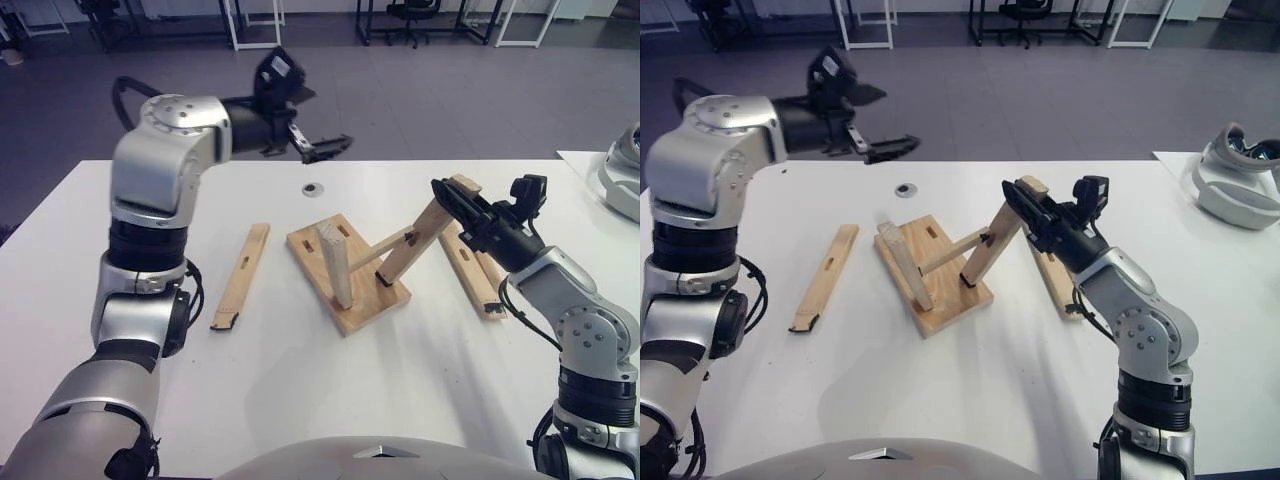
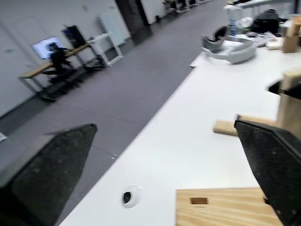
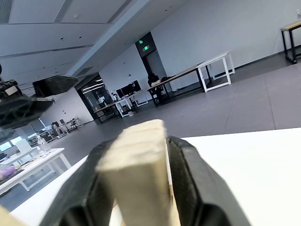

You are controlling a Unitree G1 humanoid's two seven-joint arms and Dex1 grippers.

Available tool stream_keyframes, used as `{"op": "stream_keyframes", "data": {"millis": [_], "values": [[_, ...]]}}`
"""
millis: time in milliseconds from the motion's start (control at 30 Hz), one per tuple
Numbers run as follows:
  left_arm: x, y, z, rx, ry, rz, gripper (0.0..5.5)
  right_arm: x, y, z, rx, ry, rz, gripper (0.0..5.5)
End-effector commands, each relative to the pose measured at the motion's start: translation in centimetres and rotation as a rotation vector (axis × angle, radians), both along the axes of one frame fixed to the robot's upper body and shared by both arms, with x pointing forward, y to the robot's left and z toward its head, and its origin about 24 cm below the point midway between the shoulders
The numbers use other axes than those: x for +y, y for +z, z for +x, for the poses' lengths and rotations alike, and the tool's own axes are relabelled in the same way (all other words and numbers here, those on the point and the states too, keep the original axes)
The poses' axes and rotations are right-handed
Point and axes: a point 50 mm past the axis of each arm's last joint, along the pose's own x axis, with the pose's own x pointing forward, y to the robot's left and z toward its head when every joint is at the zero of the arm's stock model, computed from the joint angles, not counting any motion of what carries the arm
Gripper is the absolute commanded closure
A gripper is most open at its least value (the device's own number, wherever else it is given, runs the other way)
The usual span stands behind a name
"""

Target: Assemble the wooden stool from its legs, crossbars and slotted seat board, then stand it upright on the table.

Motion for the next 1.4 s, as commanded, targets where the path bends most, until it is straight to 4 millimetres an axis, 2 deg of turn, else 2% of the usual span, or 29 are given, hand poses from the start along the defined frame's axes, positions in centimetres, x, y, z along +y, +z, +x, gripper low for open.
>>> {"op": "stream_keyframes", "data": {"millis": [33, 133, 233, 333, 467, 567, 633, 700, 800, 933, 1000, 1100, 1233, 1333, 1400], "values": [[4.9, -6.7, -1.5, 0.12, 0.242, 0.12, 0.1, -0.5, 1.1, -1.0, -0.051, 0.014, 0.016, 3.75], [6.9, -12.3, -3.2, 0.221, 0.315, 0.287, 0.1, -0.8, 1.6, -0.7, -0.062, 0.017, 0.003, 3.75], [7.0, -15.9, -4.2, 0.284, 0.319, 0.349, 0.1, -0.9, 1.8, -0.3, -0.064, 0.011, 0.002, 3.75], [5.5, -17.8, -4.4, 0.313, 0.294, 0.308, 0.1, -1.1, 2.0, 0.0, -0.081, -0.012, 0.029, 3.75], [4.7, -19.7, -4.1, 0.338, 0.307, 0.362, 0.1, -2.0, 4.2, -0.1, -0.204, -0.04, 0.157, 3.75], [4.7, -20.3, -3.8, 0.34, 0.318, 0.391, 0.1, -3.3, 5.3, 0.1, -0.244, -0.079, 0.235, 3.75], [4.6, -20.7, -3.5, 0.332, 0.312, 0.427, 0.1, -5.3, 3.3, 1.1, -0.14, -0.189, 0.188, 3.75], [3.8, -20.7, -2.9, 0.31, 0.287, 0.431, 0.1, -5.8, -1.0, 1.9, 0.053, -0.268, 0.029, 3.75], [2.7, -20.8, -1.9, 0.294, 0.253, 0.433, 0.1, -4.6, -4.7, 2.1, 0.188, -0.235, -0.121, 3.75], [1.8, -21.5, -0.6, 0.307, 0.209, 0.468, 0.1, -0.6, -9.8, 2.0, 0.294, -0.017, -0.42, 3.75], [1.6, -21.8, -0.1, 0.307, 0.197, 0.465, 0.1, 0.6, -11.2, 1.7, 0.3, 0.086, -0.548, 3.75], [0.5, -21.6, 0.6, 0.3, 0.175, 0.383, 0.1, 1.0, -11.9, 0.4, 0.309, 0.196, -0.625, 3.75], [-0.7, -21.6, 1.1, 0.271, 0.161, 0.248, 0.1, 1.3, -11.2, -0.4, 0.278, 0.241, -0.621, 3.75], [-1.3, -21.0, 1.2, 0.218, 0.138, 0.124, 0.1, 0.8, -10.3, -0.3, 0.249, 0.173, -0.596, 3.75], [0.0, -19.9, 1.2, 0.151, 0.182, 0.061, 0.1, -1.0, -9.2, -0.5, 0.216, 0.045, -0.56, 3.75]]}}
